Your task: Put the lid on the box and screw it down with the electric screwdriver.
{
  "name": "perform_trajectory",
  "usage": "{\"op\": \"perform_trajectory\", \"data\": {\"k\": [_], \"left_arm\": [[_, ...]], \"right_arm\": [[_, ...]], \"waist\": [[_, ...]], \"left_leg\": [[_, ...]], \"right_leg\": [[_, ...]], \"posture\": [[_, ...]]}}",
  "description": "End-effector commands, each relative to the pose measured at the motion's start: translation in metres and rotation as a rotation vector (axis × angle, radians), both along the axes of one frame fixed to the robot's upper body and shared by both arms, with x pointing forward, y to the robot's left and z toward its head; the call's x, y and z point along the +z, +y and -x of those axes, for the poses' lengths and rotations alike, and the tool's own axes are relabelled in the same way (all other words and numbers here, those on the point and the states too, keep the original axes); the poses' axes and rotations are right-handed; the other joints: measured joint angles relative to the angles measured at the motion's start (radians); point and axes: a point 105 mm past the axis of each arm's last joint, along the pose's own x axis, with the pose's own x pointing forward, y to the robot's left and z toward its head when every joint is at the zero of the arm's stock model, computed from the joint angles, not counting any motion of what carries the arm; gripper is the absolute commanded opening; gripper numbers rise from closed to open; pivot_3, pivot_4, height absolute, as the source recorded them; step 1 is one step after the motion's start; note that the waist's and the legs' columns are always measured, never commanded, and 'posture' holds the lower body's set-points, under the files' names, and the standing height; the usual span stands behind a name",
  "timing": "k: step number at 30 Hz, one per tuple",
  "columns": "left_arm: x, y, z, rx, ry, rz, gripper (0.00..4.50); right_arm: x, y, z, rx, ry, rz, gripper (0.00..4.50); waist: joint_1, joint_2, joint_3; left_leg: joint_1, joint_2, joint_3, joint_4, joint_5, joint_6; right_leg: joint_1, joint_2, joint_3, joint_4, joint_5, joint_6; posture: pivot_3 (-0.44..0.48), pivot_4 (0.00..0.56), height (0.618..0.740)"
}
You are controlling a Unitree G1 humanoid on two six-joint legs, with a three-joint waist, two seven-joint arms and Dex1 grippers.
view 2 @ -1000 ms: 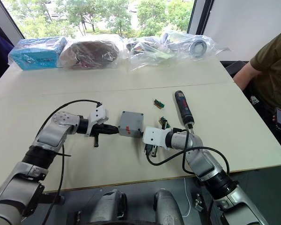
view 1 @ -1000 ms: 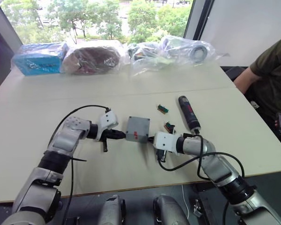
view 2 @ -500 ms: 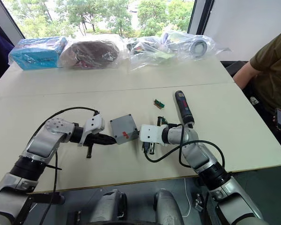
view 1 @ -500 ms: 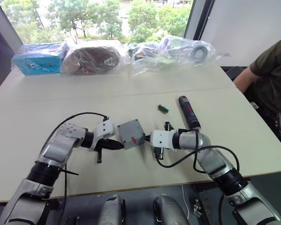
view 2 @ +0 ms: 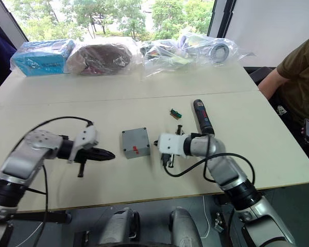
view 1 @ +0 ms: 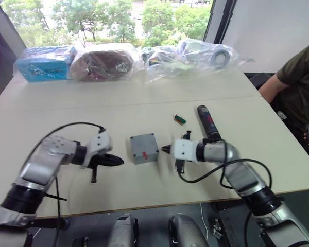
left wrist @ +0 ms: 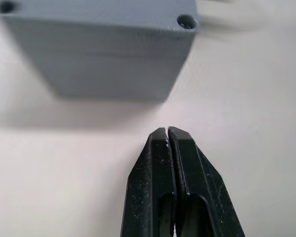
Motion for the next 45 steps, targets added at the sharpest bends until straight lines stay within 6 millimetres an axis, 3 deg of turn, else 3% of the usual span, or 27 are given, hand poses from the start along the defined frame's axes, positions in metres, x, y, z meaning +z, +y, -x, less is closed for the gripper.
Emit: {"op": "perform_trajectory", "data": {"k": [1, 7, 11, 15, 28, 31, 36, 37, 42, 45], "left_arm": [[0.044, -0.001, 0.004, -0.013, -0.113, 0.060, 0.00], [0.080, -0.021, 0.001, -0.023, -0.198, 0.169, 0.00], [0.089, -0.032, 0.001, -0.035, -0.218, 0.203, 0.00], [0.084, -0.037, 0.002, -0.045, -0.215, 0.190, 0.00], [0.083, -0.037, 0.005, -0.052, -0.229, 0.165, 0.00], [0.083, -0.036, 0.004, -0.047, -0.230, 0.163, 0.00], [0.083, -0.036, 0.003, -0.046, -0.235, 0.160, 0.00], [0.084, -0.036, 0.003, -0.046, -0.238, 0.160, 0.00], [0.086, -0.036, 0.003, -0.045, -0.241, 0.166, 0.00], [0.085, -0.035, 0.005, -0.044, -0.235, 0.164, 0.00]], "right_arm": [[0.034, -0.028, 0.003, -0.139, 0.004, -0.139, 0.75], [0.033, -0.059, 0.004, -0.348, 0.125, -0.254, 3.24], [0.021, -0.063, 0.000, -0.457, 0.249, -0.355, 3.24], [0.017, -0.063, -0.010, -0.542, 0.348, -0.464, 3.24], [0.007, -0.059, -0.019, -0.577, 0.393, -0.477, 3.24], [0.006, -0.060, -0.022, -0.584, 0.389, -0.480, 2.64], [0.005, -0.063, -0.025, -0.604, 0.387, -0.488, 0.42], [0.005, -0.063, -0.026, -0.604, 0.386, -0.484, 0.14], [0.005, -0.063, -0.026, -0.607, 0.384, -0.487, 0.06], [0.016, -0.064, -0.027, -0.604, 0.364, -0.512, 0.06]], "waist": [[0.002, 0.000, 0.000], [0.000, 0.000, 0.000], [-0.006, 0.000, 0.000], [-0.007, 0.000, 0.000], [-0.005, 0.000, 0.000], [-0.005, 0.000, 0.001], [-0.004, 0.000, 0.001], [-0.004, 0.000, 0.001], [-0.004, 0.000, 0.001], [-0.005, 0.000, 0.001]], "left_leg": [[-0.001, 0.000, 0.000, 0.000, 0.000, 0.000], [0.000, -0.001, 0.001, 0.000, 0.000, 0.000], [0.000, -0.002, 0.001, 0.000, 0.000, 0.000], [0.000, -0.001, 0.000, -0.001, 0.000, 0.000], [0.000, -0.001, 0.001, -0.001, 0.000, 0.000], [0.000, -0.001, 0.001, -0.001, 0.000, 0.000], [0.000, -0.001, 0.001, -0.001, 0.000, 0.000], [0.000, -0.001, 0.001, -0.001, 0.000, 0.000], [0.000, -0.001, 0.001, -0.001, 0.000, 0.000], [0.000, -0.001, 0.001, -0.001, 0.000, 0.000]], "right_leg": [[0.000, 0.000, 0.000, 0.000, 0.000, 0.000], [0.001, -0.001, 0.000, -0.001, 0.000, 0.000], [0.000, 0.000, 0.000, -0.001, 0.000, 0.000], [-0.001, 0.003, 0.001, 0.000, 0.000, 0.001], [-0.001, 0.003, 0.001, -0.001, 0.000, 0.000], [-0.001, 0.003, 0.001, -0.001, 0.000, 0.000], [-0.001, 0.003, 0.001, -0.001, 0.000, 0.000], [-0.001, 0.003, 0.001, -0.001, 0.000, 0.000], [-0.001, 0.003, 0.001, -0.001, 0.000, 0.000], [-0.001, 0.003, 0.001, -0.001, 0.000, 0.000]], "posture": [[0.000, 0.150, 0.740], [0.000, 0.150, 0.740], [0.000, 0.150, 0.740], [0.000, 0.150, 0.740], [0.000, 0.150, 0.740], [0.000, 0.150, 0.740], [0.000, 0.150, 0.740], [0.000, 0.150, 0.740], [0.000, 0.150, 0.740], [0.000, 0.150, 0.740]]}}
